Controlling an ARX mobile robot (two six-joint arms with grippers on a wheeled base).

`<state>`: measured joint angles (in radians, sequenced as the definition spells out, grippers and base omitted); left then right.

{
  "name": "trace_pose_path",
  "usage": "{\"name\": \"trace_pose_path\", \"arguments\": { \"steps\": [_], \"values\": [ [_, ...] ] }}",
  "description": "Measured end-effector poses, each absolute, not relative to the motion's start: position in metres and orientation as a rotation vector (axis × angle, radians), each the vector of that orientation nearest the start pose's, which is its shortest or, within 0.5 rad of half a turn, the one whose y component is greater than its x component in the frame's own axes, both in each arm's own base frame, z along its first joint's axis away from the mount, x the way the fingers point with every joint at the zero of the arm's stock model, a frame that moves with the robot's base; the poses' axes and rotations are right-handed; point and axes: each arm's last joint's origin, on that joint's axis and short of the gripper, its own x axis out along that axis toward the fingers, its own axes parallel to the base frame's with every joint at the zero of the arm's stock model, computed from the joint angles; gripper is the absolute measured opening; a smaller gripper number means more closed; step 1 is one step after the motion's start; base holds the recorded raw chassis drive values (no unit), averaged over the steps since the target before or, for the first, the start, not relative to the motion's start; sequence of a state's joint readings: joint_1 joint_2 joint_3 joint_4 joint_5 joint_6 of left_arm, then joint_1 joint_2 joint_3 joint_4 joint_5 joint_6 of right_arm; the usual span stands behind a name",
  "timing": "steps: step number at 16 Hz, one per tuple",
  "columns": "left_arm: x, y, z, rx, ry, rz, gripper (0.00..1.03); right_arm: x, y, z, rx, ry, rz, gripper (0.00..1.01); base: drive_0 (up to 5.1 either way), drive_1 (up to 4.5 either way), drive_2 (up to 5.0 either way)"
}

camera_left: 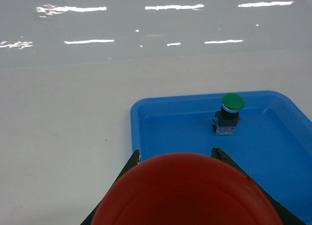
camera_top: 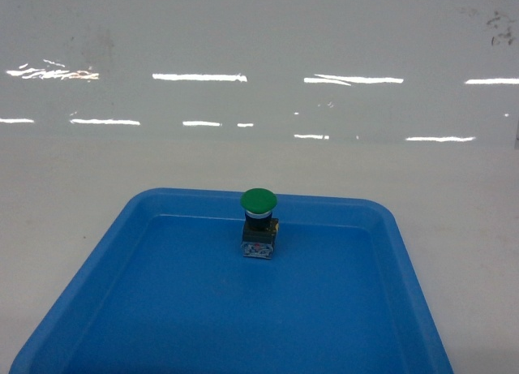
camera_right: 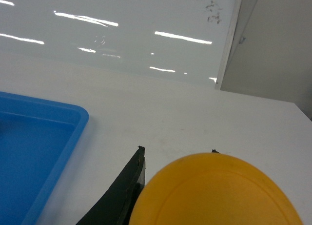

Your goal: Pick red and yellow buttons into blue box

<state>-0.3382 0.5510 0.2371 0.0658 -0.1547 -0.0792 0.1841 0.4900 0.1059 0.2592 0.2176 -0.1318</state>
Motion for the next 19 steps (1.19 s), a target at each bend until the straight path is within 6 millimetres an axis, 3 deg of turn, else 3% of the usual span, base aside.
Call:
{"name": "trace_pose_path", "arguments": {
  "steps": [8, 19],
  "values": [
    [0.1345, -0.0455, 0.2014, -0.012, 0.234, -0.2, 0.34, 0.1309, 0.018, 0.1797, -0.157, 0.124, -0.025, 0.34, 0.0, 0.0, 0.0],
    [0.1348, -0.0456, 0.2009, -0.011, 0.237, -0.198, 0.34, 0.1313, 0.0181, 0.179, -0.158, 0.13, -0.024, 0.34, 0.0, -4.21, 4.1]
  ]
}}
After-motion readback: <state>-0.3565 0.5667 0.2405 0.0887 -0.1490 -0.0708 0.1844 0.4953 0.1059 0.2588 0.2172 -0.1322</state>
